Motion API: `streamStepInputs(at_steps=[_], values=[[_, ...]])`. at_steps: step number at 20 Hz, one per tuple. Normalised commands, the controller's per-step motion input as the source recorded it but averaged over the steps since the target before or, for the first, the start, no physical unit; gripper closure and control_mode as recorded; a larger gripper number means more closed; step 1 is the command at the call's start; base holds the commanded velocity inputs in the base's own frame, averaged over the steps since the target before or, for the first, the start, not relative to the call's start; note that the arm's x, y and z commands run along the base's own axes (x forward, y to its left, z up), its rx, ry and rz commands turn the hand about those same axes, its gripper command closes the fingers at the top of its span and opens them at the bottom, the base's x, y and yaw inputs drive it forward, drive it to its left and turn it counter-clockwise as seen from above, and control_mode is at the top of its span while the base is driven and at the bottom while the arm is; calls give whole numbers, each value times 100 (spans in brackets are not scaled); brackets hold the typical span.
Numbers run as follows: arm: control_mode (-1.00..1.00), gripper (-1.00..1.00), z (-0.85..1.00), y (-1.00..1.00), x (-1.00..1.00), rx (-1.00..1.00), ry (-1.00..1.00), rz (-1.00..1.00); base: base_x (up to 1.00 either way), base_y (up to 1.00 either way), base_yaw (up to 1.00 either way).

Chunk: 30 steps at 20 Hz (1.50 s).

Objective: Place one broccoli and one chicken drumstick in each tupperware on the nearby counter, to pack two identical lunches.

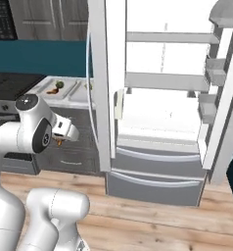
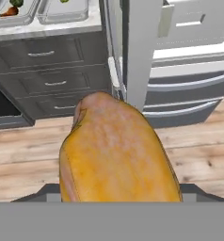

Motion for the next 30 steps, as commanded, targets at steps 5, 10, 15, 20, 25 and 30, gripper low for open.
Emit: streamStepInputs(at_steps=[5, 10, 15, 20, 25, 30], values=[[100, 100, 0, 0, 0, 0, 0, 0, 1, 100, 0], [100, 100, 0, 0, 0, 0, 0, 0, 14, 92, -1], [100, 100, 0, 0, 0, 0, 0, 0, 71, 4, -6], [100, 100, 0, 0, 0, 0, 0, 0, 100, -38, -6], [100, 100, 0, 0, 0, 0, 0, 0, 97, -11, -4], [100, 100, 0, 0, 0, 0, 0, 0, 95, 0, -4]])
